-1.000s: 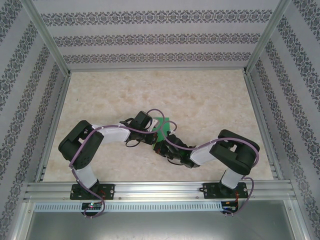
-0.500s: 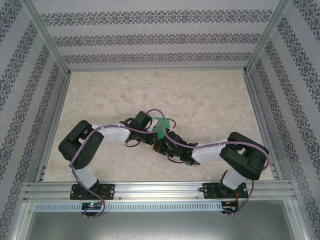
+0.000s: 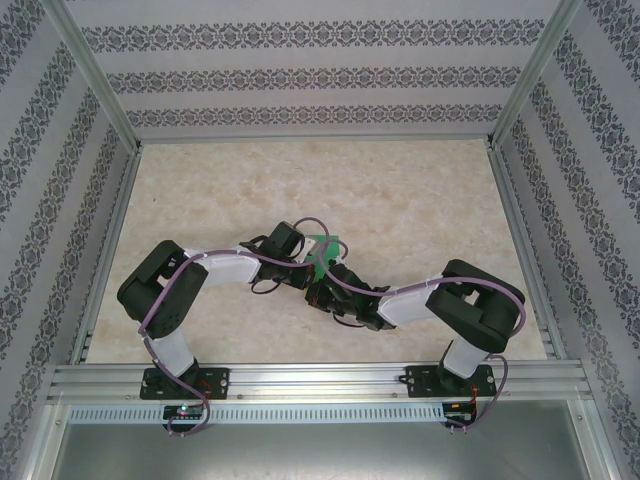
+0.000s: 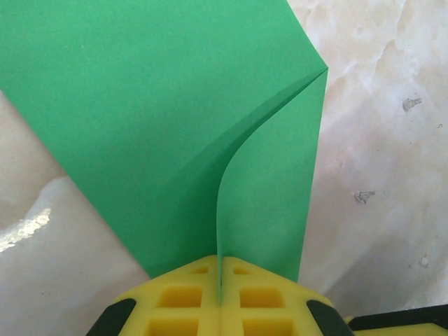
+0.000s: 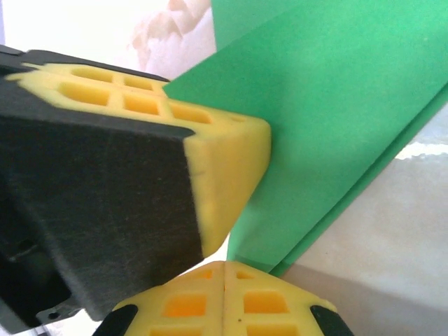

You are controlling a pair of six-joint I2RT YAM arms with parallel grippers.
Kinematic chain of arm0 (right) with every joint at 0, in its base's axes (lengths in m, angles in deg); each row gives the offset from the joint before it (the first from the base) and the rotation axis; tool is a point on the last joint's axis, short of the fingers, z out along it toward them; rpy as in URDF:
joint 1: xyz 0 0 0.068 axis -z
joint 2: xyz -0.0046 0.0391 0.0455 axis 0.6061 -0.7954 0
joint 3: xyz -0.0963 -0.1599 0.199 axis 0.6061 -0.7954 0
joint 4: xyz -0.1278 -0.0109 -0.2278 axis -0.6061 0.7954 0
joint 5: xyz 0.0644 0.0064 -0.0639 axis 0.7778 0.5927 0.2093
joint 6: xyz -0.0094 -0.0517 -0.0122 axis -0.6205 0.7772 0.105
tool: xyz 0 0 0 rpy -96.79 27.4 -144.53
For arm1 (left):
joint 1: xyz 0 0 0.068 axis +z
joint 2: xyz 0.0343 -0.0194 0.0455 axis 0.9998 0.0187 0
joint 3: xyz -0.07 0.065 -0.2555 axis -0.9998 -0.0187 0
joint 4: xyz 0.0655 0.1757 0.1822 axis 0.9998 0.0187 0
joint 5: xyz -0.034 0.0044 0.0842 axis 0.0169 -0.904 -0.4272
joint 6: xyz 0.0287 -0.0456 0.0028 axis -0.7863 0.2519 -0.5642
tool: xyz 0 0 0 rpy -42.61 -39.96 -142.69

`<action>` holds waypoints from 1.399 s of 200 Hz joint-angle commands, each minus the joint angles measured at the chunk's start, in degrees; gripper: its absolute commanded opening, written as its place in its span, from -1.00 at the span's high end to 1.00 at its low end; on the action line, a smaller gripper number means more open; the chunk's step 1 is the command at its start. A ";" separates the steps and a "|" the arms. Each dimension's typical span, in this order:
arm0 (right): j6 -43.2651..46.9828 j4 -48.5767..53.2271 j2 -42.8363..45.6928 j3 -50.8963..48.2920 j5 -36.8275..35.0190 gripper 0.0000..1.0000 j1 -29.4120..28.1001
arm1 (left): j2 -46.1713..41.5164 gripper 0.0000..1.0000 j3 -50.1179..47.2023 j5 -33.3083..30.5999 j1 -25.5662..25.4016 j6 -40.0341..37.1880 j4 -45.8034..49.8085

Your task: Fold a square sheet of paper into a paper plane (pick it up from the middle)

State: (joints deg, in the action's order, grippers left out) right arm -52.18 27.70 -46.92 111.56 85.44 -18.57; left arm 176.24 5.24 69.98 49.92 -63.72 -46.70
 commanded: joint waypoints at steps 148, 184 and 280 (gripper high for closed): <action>0.96 3.61 1.28 1.17 1.61 1.00 -0.02 | 4.42 1.00 -2.64 -0.05 -0.82 0.14 7.24; 0.22 -4.75 1.50 -1.45 2.50 1.00 -0.11 | 4.50 1.00 -2.25 -0.07 -0.82 -0.04 7.72; -2.11 2.42 -2.96 -1.34 2.96 1.00 0.98 | 4.77 1.00 -1.51 0.04 -0.72 -0.31 8.30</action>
State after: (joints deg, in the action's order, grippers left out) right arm -53.53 26.52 -48.12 111.21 88.09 -18.70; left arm 176.77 5.79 70.83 49.92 -63.72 -46.50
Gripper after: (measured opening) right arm 0.040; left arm 0.060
